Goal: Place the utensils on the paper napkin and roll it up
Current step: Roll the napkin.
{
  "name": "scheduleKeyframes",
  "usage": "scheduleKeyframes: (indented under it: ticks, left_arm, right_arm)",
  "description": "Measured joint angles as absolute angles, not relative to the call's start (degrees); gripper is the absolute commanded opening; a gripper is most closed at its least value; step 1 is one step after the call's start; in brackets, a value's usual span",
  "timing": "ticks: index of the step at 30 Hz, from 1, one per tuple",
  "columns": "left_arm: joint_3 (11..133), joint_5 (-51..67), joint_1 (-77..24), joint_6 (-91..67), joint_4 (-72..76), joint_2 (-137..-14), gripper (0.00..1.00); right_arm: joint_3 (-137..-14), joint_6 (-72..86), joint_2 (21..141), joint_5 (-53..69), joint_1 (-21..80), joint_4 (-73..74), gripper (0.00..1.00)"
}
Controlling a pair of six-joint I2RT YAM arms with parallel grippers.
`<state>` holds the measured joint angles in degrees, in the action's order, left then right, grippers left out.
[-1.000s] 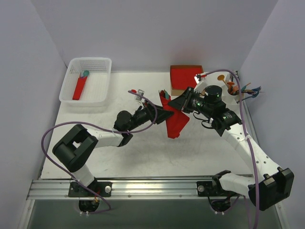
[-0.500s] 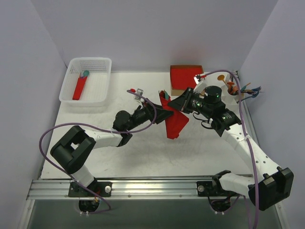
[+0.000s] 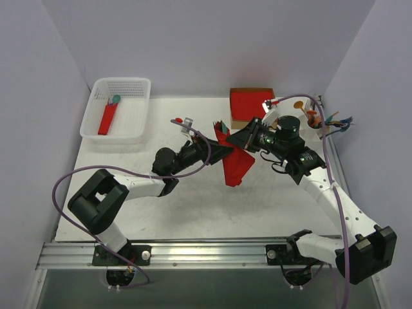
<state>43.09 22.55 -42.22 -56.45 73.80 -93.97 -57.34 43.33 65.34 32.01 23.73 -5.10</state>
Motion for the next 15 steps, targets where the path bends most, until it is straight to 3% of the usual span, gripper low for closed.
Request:
scheduleKeyframes:
  ticks: [15]
  left_arm:
    - [43.5,22.9,-42.0,-57.3,73.1,-94.0,0.22]
  right_arm:
    - [-56.6,43.5,65.3,32.5,23.7,-6.4,0.00]
